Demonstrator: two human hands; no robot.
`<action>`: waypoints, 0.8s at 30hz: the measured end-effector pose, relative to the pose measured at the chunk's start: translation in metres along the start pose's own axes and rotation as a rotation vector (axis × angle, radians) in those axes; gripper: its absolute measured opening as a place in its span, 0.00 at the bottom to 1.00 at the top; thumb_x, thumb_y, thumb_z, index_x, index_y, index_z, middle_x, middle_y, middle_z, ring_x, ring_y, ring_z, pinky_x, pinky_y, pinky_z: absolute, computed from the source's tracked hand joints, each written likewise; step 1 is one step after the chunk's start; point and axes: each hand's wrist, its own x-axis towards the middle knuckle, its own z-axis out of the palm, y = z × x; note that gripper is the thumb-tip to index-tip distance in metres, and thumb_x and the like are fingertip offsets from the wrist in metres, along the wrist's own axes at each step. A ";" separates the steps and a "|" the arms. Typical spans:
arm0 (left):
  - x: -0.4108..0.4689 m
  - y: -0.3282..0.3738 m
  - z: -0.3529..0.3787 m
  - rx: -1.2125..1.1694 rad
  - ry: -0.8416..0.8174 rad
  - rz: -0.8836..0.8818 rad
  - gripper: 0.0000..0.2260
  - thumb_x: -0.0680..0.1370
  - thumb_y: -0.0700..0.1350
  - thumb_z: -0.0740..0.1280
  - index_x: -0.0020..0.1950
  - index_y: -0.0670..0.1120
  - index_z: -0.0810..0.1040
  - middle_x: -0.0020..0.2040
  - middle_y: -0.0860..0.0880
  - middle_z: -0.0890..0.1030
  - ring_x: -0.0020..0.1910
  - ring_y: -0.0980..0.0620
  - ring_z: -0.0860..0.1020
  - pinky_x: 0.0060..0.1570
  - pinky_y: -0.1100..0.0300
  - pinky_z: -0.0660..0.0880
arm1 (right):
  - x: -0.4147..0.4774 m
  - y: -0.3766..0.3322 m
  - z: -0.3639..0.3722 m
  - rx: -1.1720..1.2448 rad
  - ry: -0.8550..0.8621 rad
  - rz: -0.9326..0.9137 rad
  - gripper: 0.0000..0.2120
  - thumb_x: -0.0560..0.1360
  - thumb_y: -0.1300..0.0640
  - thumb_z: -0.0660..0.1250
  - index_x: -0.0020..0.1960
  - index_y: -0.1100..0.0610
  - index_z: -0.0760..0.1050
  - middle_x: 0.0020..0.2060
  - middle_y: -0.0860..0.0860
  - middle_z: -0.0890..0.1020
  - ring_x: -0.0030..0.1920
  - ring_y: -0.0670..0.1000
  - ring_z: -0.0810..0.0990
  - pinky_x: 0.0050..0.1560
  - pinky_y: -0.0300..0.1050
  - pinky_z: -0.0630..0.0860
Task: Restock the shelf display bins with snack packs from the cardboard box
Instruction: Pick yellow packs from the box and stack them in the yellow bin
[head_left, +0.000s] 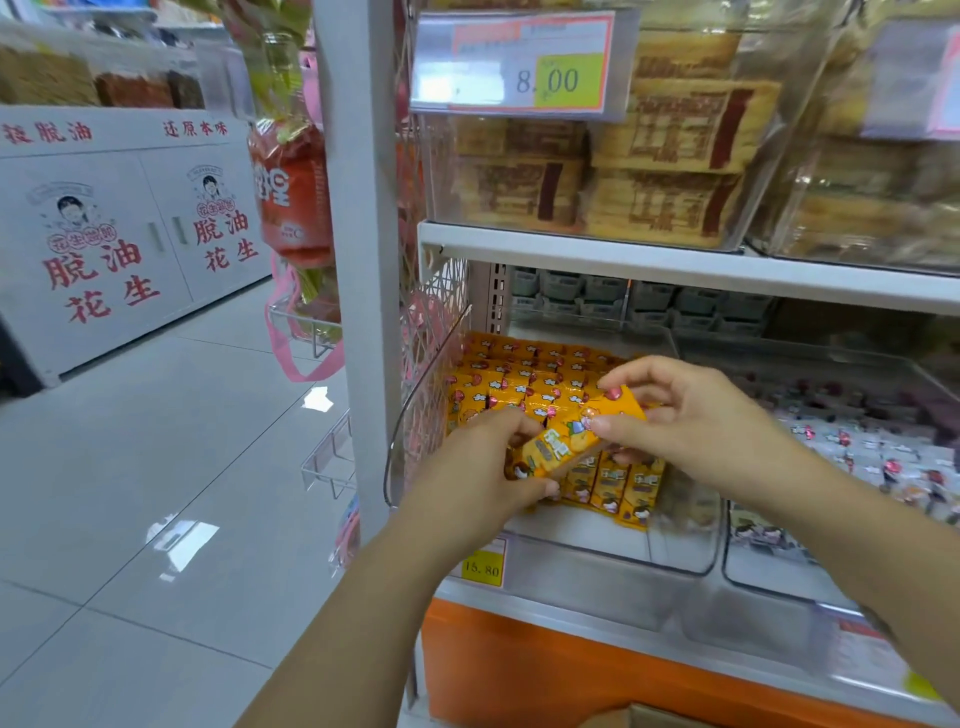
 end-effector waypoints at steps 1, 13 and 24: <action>0.003 0.000 0.001 -0.023 -0.001 -0.001 0.17 0.71 0.47 0.75 0.57 0.53 0.74 0.52 0.55 0.74 0.49 0.56 0.74 0.49 0.60 0.73 | 0.003 0.002 0.000 -0.014 0.048 -0.018 0.15 0.65 0.57 0.76 0.49 0.49 0.75 0.47 0.51 0.82 0.41 0.48 0.84 0.43 0.45 0.82; 0.051 -0.025 0.001 0.545 0.026 -0.046 0.28 0.75 0.46 0.71 0.73 0.54 0.66 0.68 0.48 0.63 0.67 0.46 0.64 0.61 0.52 0.69 | 0.020 0.005 -0.010 -0.643 -0.051 -0.043 0.19 0.73 0.56 0.71 0.61 0.44 0.73 0.59 0.42 0.76 0.49 0.42 0.78 0.47 0.34 0.74; 0.068 -0.032 0.014 0.658 -0.052 -0.011 0.29 0.71 0.52 0.74 0.68 0.56 0.66 0.64 0.49 0.60 0.65 0.45 0.59 0.56 0.52 0.72 | 0.038 0.021 0.006 -0.631 -0.130 -0.012 0.19 0.74 0.55 0.70 0.64 0.46 0.72 0.66 0.46 0.74 0.38 0.35 0.69 0.40 0.32 0.68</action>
